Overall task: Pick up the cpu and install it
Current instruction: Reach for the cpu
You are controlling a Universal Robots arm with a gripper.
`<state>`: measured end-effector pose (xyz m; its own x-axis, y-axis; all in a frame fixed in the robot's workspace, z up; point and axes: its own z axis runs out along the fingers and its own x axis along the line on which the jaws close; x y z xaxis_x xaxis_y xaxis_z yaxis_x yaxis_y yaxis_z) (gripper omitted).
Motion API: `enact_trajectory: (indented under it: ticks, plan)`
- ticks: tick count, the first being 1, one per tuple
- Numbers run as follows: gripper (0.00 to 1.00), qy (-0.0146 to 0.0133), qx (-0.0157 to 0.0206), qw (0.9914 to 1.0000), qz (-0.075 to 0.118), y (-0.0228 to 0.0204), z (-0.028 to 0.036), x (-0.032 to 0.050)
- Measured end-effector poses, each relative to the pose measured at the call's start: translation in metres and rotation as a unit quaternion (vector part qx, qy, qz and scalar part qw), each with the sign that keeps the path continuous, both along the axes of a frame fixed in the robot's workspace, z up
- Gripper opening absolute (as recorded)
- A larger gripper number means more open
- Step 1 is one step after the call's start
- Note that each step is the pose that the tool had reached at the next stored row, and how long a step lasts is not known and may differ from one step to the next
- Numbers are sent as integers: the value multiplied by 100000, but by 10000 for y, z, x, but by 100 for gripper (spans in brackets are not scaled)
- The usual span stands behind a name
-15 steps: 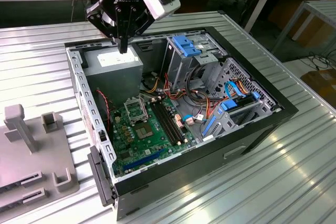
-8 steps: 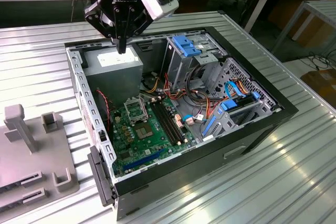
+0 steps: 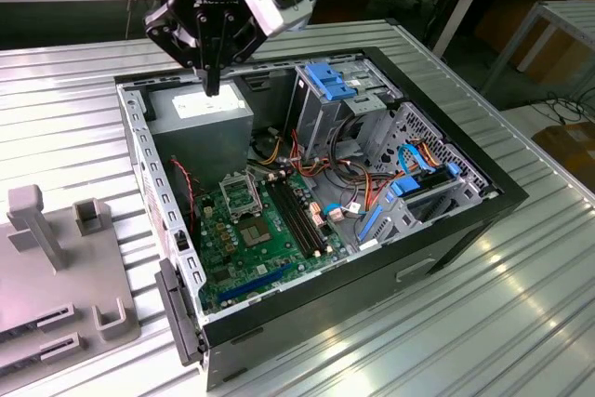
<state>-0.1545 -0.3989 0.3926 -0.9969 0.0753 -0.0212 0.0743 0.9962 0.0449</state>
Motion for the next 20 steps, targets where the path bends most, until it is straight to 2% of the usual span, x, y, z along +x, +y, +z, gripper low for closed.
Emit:
enact_trajectory:
  ticks: [20]
  plan:
    - [11,205,2,100000,1,0,-11,-121]
